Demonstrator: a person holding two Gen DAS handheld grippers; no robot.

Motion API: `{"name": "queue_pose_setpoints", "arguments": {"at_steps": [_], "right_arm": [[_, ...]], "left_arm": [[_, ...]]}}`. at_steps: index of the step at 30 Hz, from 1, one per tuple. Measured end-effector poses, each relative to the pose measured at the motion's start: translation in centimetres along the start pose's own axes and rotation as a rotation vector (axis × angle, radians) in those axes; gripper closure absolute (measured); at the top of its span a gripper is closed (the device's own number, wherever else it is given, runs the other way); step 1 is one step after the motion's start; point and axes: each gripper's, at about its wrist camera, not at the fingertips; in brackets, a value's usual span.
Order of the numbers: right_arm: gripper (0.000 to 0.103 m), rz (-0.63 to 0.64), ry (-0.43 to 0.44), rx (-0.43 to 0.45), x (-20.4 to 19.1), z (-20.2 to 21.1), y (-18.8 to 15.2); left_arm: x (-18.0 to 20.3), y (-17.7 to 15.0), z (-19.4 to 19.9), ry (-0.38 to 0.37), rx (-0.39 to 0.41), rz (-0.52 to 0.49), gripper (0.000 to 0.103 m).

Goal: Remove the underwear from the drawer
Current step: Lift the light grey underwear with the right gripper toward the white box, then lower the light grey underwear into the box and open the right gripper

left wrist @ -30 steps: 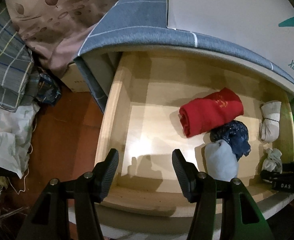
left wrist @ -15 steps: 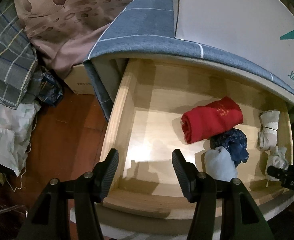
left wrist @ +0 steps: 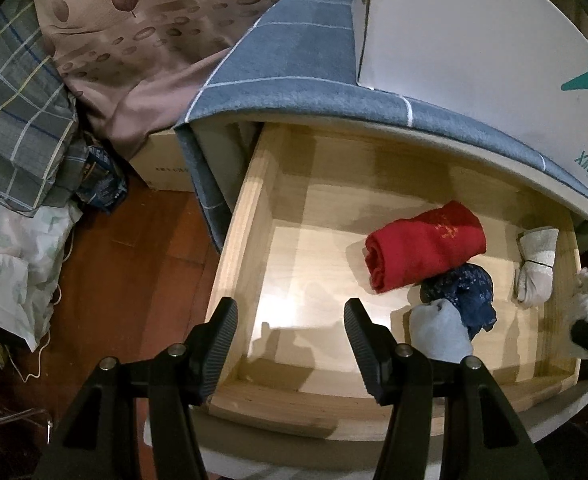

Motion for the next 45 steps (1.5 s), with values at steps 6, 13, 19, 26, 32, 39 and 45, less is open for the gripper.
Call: {"name": "queue_pose_setpoints", "arguments": {"at_steps": [6, 13, 19, 26, 32, 39, 45], "right_arm": [[0.058, 0.017, -0.011, 0.081, -2.7, 3.4, 0.5], [0.058, 0.016, -0.015, 0.162, -5.1, 7.6, 1.5], [0.058, 0.046, -0.034, 0.231, -7.5, 11.5, 3.3], [0.058, 0.063, -0.047, 0.307, -9.7, 13.7, 7.3], [0.058, 0.082, -0.060, 0.324, -11.1, 13.1, 10.7], [0.058, 0.131, -0.094, 0.313, -13.5, 10.4, 15.2], [0.058, 0.117, -0.089, 0.263, -13.5, 7.0, 17.4]], "left_arm": [[0.1, 0.0, 0.1, -0.004, 0.000, -0.013, 0.046], [0.7, -0.1, 0.2, -0.009, 0.005, -0.040, 0.046], [0.8, -0.2, 0.3, -0.026, 0.005, -0.048, 0.046], [0.7, -0.3, 0.5, -0.044, 0.006, -0.047, 0.046], [0.4, -0.4, 0.5, -0.067, 0.007, -0.037, 0.046], [0.3, -0.5, 0.4, -0.086, 0.002, -0.031, 0.046], [0.0, -0.4, 0.2, -0.087, -0.010, -0.024, 0.046]]}}
Point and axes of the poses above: each gripper's, at about its wrist camera, not at the fingertips, and z roughly against the way its jaws point, x to its right, y to its top, and after that the axes turned 12 degrees about y, right-handed
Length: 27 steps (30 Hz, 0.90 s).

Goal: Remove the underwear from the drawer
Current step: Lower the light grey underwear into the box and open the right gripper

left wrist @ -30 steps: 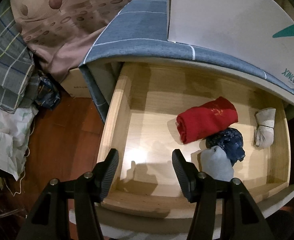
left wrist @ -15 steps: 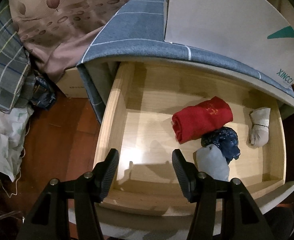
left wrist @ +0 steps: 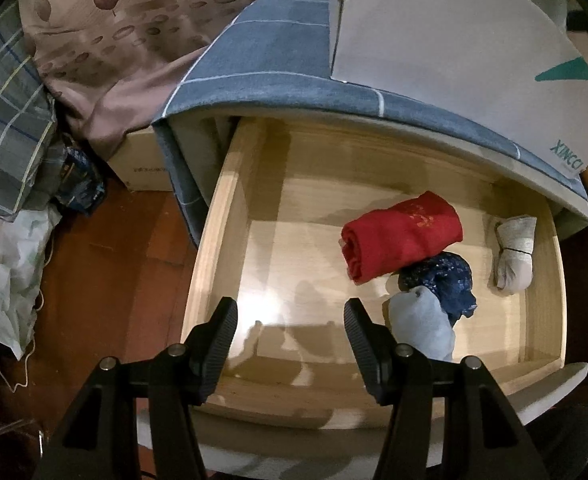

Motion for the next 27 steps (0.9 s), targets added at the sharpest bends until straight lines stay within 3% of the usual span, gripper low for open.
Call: {"name": "queue_pose_setpoints", "arguments": {"at_steps": [7, 13, 20, 27], "right_arm": [[0.056, -0.026, 0.027, -0.090, 1.2, -4.1, -1.0], [0.049, -0.039, 0.051, -0.114, 1.3, -4.4, -1.1], [0.041, -0.040, 0.121, -0.034, 1.5, 0.5, -1.4], [0.041, 0.027, 0.121, 0.005, 3.4, 6.1, -6.1]], "left_arm": [[-0.3, 0.1, -0.3, 0.010, -0.011, 0.015, 0.046], [0.2, 0.1, -0.3, 0.026, -0.007, 0.005, 0.046], [0.5, 0.2, -0.5, 0.059, -0.022, -0.006, 0.046], [1.0, 0.1, -0.9, 0.095, -0.037, -0.027, 0.046]]}}
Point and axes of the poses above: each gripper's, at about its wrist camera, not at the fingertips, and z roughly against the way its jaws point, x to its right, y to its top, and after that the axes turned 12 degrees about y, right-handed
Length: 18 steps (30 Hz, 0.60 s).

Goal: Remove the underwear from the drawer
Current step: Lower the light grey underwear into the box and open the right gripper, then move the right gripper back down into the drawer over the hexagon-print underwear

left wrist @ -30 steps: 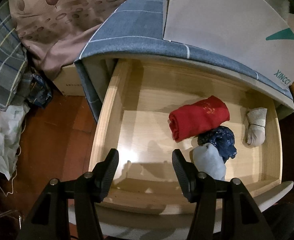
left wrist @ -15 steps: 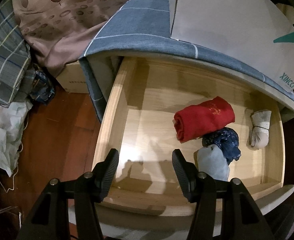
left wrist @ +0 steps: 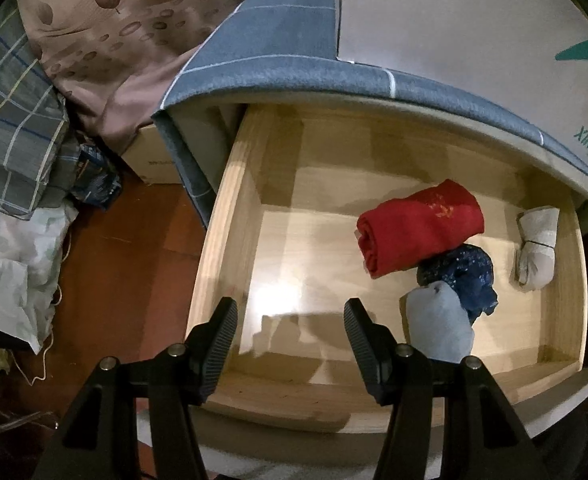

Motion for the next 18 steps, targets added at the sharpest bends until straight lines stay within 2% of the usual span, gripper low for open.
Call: {"name": "queue_pose_setpoints", "arguments": {"at_steps": [6, 10, 18], "right_arm": [[0.042, -0.025, -0.028, -0.035, 3.5, 1.7, -5.8], [0.042, -0.072, -0.046, -0.075, 6.4, 1.2, -8.9], [0.048, -0.138, -0.063, -0.112, 10.1, -1.2, -12.0]], "left_arm": [[0.2, -0.1, -0.1, 0.026, 0.000, -0.005, 0.046], [0.3, -0.2, -0.2, 0.052, -0.001, -0.018, 0.046], [0.1, -0.3, -0.2, 0.080, 0.001, -0.018, 0.046]]}}
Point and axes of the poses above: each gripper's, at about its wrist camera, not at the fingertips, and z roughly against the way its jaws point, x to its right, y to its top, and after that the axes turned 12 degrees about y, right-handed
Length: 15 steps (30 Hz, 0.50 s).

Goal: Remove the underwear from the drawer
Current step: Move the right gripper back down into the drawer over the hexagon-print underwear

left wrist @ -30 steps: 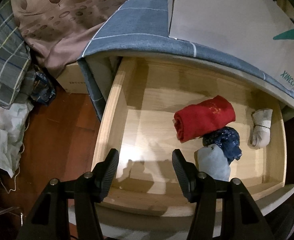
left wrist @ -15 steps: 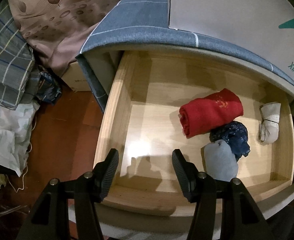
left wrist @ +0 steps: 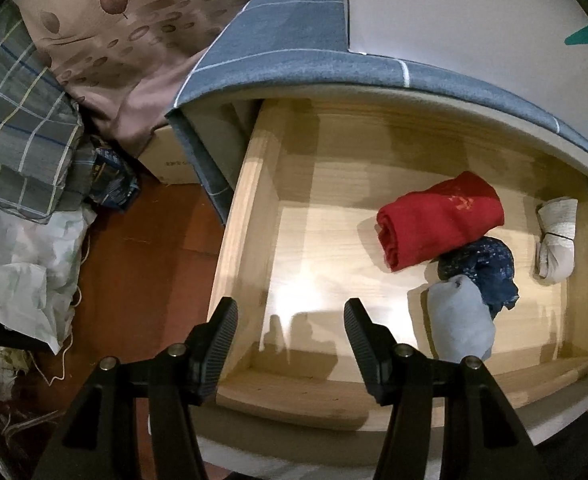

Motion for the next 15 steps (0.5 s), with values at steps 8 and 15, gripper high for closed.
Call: {"name": "queue_pose_setpoints", "arguments": {"at_steps": [8, 15], "right_arm": [[0.052, 0.002, -0.023, -0.044, 1.1, -3.6, -0.9], [0.060, 0.028, -0.039, -0.093, 1.0, -7.3, 0.1]], "left_arm": [[0.3, -0.1, 0.0, 0.005, -0.001, -0.008, 0.046], [0.3, -0.1, -0.1, -0.004, -0.002, -0.008, 0.046]]}}
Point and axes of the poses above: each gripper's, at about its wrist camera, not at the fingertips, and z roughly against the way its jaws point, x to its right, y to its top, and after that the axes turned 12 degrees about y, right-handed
